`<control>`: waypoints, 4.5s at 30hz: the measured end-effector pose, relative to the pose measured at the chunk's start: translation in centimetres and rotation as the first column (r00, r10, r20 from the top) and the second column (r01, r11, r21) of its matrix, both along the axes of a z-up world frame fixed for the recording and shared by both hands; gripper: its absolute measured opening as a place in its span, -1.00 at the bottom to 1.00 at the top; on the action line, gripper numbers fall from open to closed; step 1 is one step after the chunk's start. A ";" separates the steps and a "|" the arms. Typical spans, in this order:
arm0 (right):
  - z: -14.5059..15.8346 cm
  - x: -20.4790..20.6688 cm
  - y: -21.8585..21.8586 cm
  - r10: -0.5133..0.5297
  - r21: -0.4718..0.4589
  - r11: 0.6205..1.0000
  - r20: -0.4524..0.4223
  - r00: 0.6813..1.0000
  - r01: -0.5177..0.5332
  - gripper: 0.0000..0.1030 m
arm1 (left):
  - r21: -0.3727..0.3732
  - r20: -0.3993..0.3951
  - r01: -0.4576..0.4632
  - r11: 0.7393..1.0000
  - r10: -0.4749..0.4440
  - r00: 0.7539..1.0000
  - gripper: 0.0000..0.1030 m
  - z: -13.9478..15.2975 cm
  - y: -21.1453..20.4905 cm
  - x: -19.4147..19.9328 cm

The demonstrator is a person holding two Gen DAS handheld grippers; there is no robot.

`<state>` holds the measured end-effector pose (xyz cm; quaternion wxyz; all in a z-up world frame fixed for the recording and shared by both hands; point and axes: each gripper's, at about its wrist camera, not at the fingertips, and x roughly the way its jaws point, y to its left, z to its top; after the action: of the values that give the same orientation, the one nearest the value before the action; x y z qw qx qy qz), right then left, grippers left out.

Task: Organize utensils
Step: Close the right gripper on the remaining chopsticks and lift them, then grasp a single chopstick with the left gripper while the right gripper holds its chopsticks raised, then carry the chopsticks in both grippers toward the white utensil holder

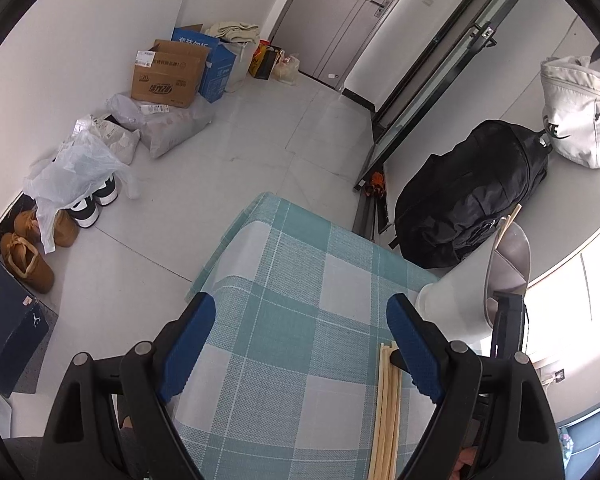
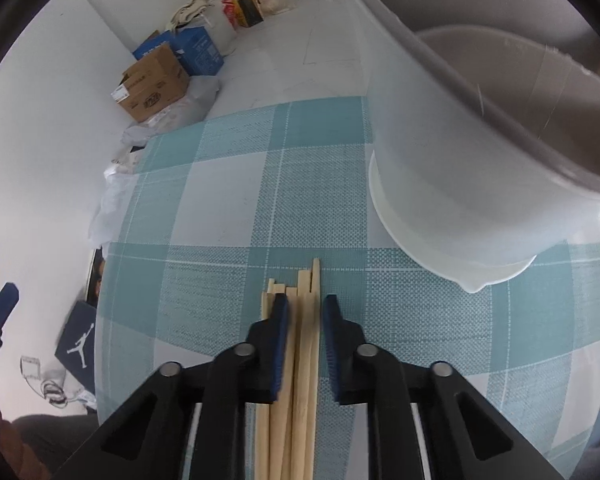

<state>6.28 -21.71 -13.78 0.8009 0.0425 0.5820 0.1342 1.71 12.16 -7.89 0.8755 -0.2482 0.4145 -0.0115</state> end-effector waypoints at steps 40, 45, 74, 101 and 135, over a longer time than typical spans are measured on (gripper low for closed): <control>11.8 -6.6 -13.1 -0.143 0.392 0.920 0.382 0.913 -0.020 -0.92 | 0.006 -0.301 0.317 0.948 -0.301 0.905 0.64 -6.2 -10.8 2.3; 11.5 -6.6 -14.7 -0.166 0.420 0.908 0.363 0.917 -0.001 -0.92 | 0.077 -0.285 0.312 0.947 -0.279 0.917 0.64 -6.0 -11.7 3.3; 11.1 -6.0 -17.2 -0.208 0.429 0.902 0.335 0.919 0.048 -0.92 | 0.163 -0.228 0.354 0.921 -0.313 0.922 -0.97 -5.7 -13.5 3.6; 11.7 -7.8 -15.9 -0.188 0.356 0.934 0.414 0.891 0.031 -0.92 | 0.111 -0.264 0.354 0.929 -0.316 0.911 -0.95 -5.7 -13.4 1.5; 11.7 -6.6 -16.3 -0.192 0.414 0.910 0.358 0.914 0.029 -0.91 | 0.344 -0.307 0.456 0.821 -0.360 0.881 -0.98 -6.5 -15.9 3.8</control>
<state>-0.28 -38.01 -2.06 0.8814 0.2111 0.3671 0.2094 5.49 -3.72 -14.38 0.8307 0.0347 0.5491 -0.0847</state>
